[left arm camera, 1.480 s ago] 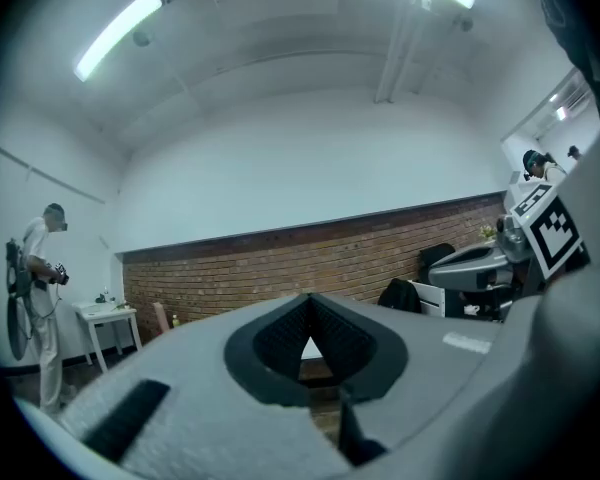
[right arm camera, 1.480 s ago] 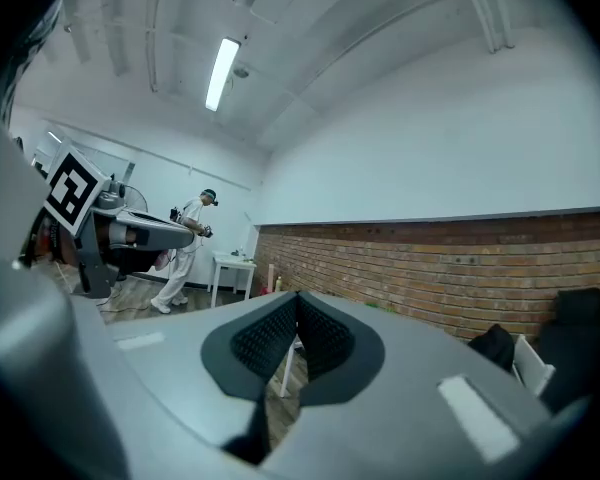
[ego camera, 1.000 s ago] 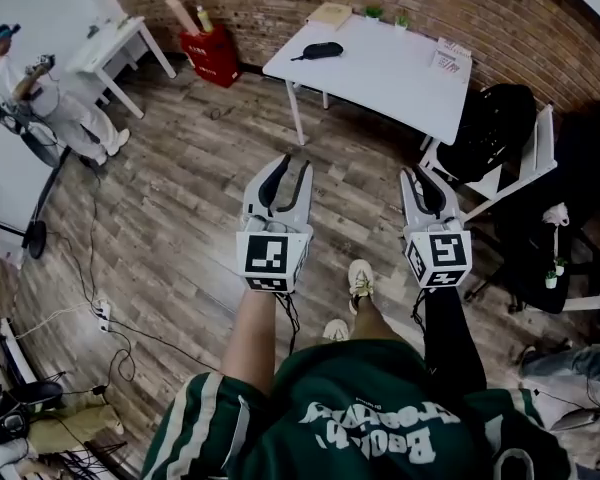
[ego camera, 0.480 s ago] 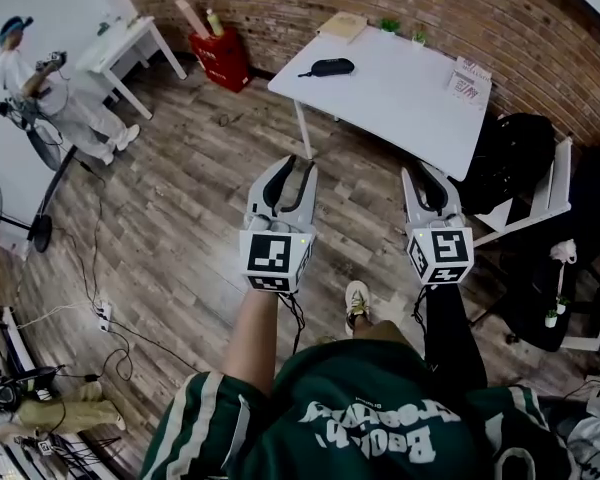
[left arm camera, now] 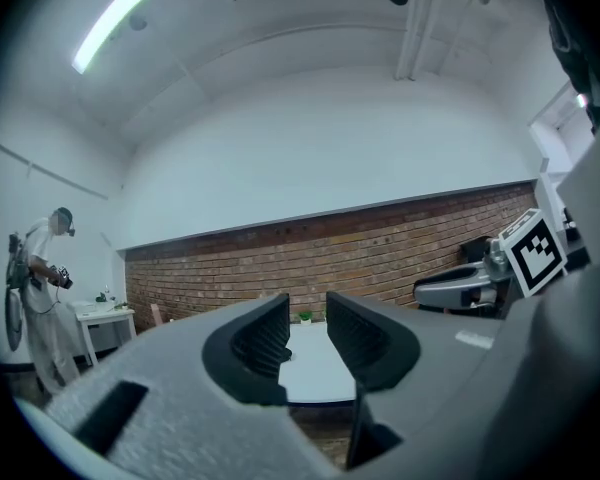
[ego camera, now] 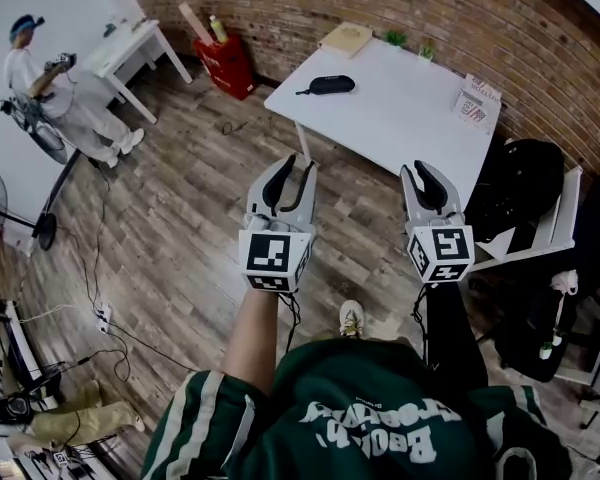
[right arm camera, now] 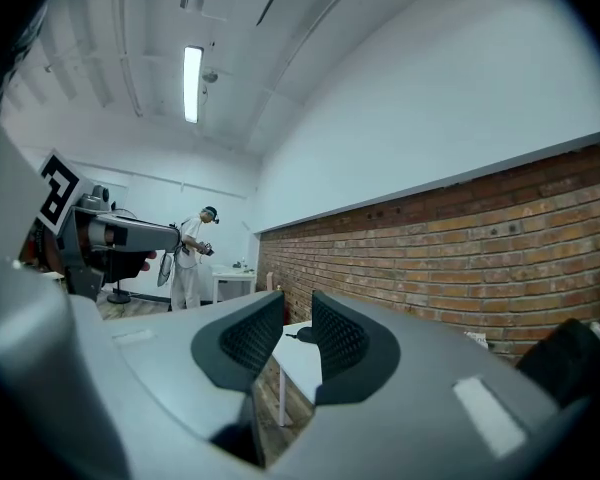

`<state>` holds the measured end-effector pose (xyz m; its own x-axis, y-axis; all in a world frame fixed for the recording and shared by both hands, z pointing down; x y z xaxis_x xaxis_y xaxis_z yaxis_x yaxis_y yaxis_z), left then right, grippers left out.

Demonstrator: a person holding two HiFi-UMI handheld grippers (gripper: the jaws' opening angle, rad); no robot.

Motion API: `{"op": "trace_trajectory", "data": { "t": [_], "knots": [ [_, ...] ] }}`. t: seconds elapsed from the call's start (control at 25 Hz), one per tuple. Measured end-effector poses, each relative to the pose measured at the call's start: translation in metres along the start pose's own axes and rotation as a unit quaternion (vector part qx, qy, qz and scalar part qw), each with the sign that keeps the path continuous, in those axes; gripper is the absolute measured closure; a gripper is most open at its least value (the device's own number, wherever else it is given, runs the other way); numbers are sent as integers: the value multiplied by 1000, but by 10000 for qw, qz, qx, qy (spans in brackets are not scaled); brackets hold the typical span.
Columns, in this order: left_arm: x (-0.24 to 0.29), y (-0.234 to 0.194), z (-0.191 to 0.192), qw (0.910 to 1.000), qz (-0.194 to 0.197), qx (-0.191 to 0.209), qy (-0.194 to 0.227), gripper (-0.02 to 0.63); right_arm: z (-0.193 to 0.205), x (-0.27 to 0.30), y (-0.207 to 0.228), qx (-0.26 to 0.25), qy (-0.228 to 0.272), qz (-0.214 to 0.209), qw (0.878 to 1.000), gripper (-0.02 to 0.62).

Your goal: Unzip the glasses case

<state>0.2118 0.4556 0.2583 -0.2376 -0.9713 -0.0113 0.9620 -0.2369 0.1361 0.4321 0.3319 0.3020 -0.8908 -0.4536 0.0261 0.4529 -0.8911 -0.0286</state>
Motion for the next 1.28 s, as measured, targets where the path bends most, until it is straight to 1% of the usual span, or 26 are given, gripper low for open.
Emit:
{"op": "trace_trajectory", "data": {
  "t": [0.16, 0.28, 0.36, 0.4, 0.52, 0.6, 0.96, 1.12, 1.28],
  "knots": [
    [21, 11, -1, 9998, 12, 189, 31, 492, 4, 10, 22, 51, 35, 12, 10000, 494],
    [34, 15, -2, 9998, 32, 203, 21, 492, 7, 14, 32, 93, 19, 4, 10000, 494],
    [41, 17, -3, 9996, 49, 283, 6, 492, 7, 18, 38, 139, 15, 14, 9999, 494],
    [44, 18, -3, 9996, 71, 286, -4, 492, 7, 20, 42, 164, 28, 20, 9999, 494],
    [54, 18, -1, 9998, 143, 92, -36, 492, 4, 28, 49, 193, 90, 24, 9998, 494],
    [59, 16, 0, 9999, 146, 47, -58, 492, 4, 34, 50, 187, 104, 3, 9998, 494],
    [95, -8, 6, 9999, 104, 67, -71, 492, 11, 76, 63, 190, 23, -44, 9998, 492],
    [124, -26, 13, 9999, 119, 21, -46, 492, 12, 110, 74, 150, -10, -24, 9999, 492],
    [163, -48, 17, 9998, 218, 13, 7, 492, 12, 150, 87, 163, -11, 52, 9999, 491]
  ]
}}
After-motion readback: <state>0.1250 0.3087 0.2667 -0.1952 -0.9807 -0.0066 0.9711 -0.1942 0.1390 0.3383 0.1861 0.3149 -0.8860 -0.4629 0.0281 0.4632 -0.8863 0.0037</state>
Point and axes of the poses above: the fingertips, and each gripper's own axes: x forward along the fingers, y to its right, z out of its underside, the point moved 9 cm from there along -x, backward along the fingers, and after that the axes turned 13 degrees about -z, right-handed, at the moved point
